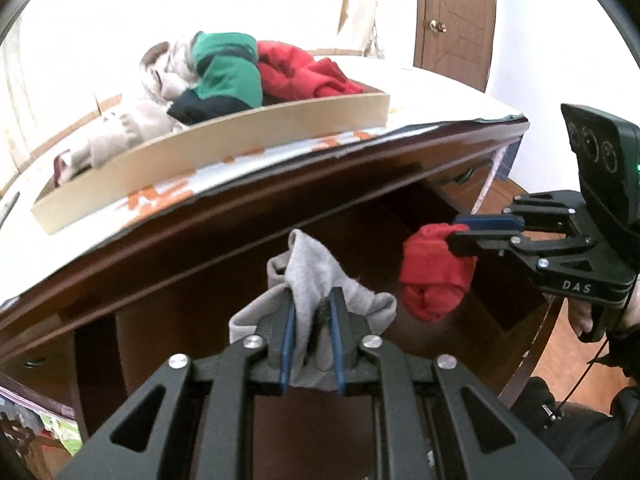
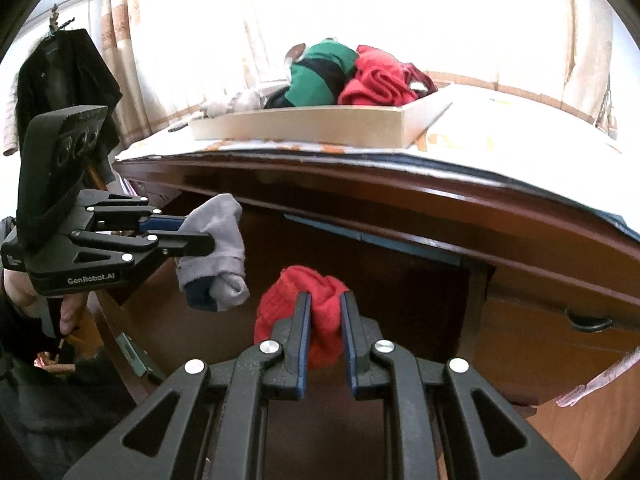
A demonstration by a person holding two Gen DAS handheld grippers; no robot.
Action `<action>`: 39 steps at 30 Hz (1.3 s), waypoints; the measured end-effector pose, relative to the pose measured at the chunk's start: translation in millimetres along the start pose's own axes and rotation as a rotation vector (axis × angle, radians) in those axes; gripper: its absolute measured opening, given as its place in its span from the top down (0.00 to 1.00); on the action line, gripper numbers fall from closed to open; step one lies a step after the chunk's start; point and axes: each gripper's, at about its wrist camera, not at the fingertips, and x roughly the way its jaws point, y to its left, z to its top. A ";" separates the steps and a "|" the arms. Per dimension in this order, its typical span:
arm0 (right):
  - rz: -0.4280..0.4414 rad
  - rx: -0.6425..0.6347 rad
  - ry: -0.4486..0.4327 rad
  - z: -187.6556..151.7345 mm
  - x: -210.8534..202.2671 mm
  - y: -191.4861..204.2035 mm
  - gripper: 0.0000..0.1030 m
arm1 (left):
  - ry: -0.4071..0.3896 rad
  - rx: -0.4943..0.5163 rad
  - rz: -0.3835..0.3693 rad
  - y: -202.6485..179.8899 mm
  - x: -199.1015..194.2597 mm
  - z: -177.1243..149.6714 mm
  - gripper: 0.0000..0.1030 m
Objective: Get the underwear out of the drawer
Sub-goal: 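Lift the grey-white sock and red sock up out of the drawer, then carry the grey-white sock with the left tool while the right tool carries the red sock to the tray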
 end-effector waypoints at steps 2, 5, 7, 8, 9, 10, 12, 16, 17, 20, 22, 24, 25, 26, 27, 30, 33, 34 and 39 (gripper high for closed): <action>0.001 -0.004 -0.014 2.2 -1.7 2.3 0.84 | -0.012 -0.002 0.007 -0.6 -2.2 0.7 0.87; 0.004 -0.009 -0.026 4.8 -3.8 5.5 0.84 | -0.027 -0.003 0.022 -0.7 -5.3 1.1 0.87; 0.005 -0.011 -0.037 6.1 -5.6 7.0 0.84 | -0.038 -0.008 0.033 -0.8 -6.8 1.7 0.87; 0.006 -0.011 -0.042 7.4 -6.2 7.7 0.84 | -0.044 -0.013 0.037 -1.0 -6.9 2.3 0.87; 0.007 -0.011 -0.047 8.1 -7.0 7.7 0.84 | -0.052 -0.016 0.045 -0.6 -8.6 2.9 0.87; 0.007 -0.011 -0.053 8.9 -8.5 7.8 0.84 | -0.058 -0.018 0.052 -0.3 -10.0 3.2 0.87; 0.008 -0.014 -0.062 11.4 -10.5 8.9 0.84 | -0.076 -0.029 0.063 2.5 -14.4 3.7 0.87; 0.014 -0.024 -0.083 19.6 -15.9 12.4 0.84 | -0.103 -0.041 0.080 9.0 -24.1 5.2 0.87; 0.015 -0.028 -0.088 21.5 -17.2 13.6 0.84 | -0.107 -0.041 0.084 10.0 -26.2 5.9 0.87; 0.020 -0.039 -0.102 28.7 -19.7 16.9 0.84 | -0.126 -0.046 0.095 11.4 -31.5 8.4 0.87; 0.022 -0.046 -0.112 32.5 -21.2 19.1 0.84 | -0.138 -0.047 0.104 12.6 -34.8 9.5 0.87; 0.023 -0.051 -0.125 35.8 -22.7 21.4 0.84 | -0.153 -0.049 0.116 13.8 -38.2 10.1 0.87; 0.025 -0.052 -0.131 36.6 -23.6 21.9 0.84 | -0.161 -0.051 0.121 14.2 -39.9 11.0 0.87; 0.026 -0.054 -0.137 37.5 -24.8 22.8 0.84 | -0.172 -0.054 0.128 15.1 -42.2 11.4 0.87; 0.027 -0.056 -0.143 38.3 -25.7 23.7 0.84 | -0.179 -0.055 0.133 15.3 -43.7 11.8 0.87; 0.030 -0.060 -0.163 40.9 -28.9 26.2 0.84 | -0.205 -0.069 0.143 18.2 -49.6 13.3 0.87; 0.032 -0.062 -0.176 43.7 -31.3 27.0 0.84 | -0.224 -0.076 0.153 21.3 -55.1 16.0 0.87; 0.033 -0.063 -0.181 44.9 -32.4 27.5 0.84 | -0.227 -0.077 0.155 22.3 -56.0 16.6 0.87; 0.035 -0.078 -0.197 54.1 -36.7 31.3 0.84 | -0.243 -0.074 0.172 27.9 -61.5 20.3 0.87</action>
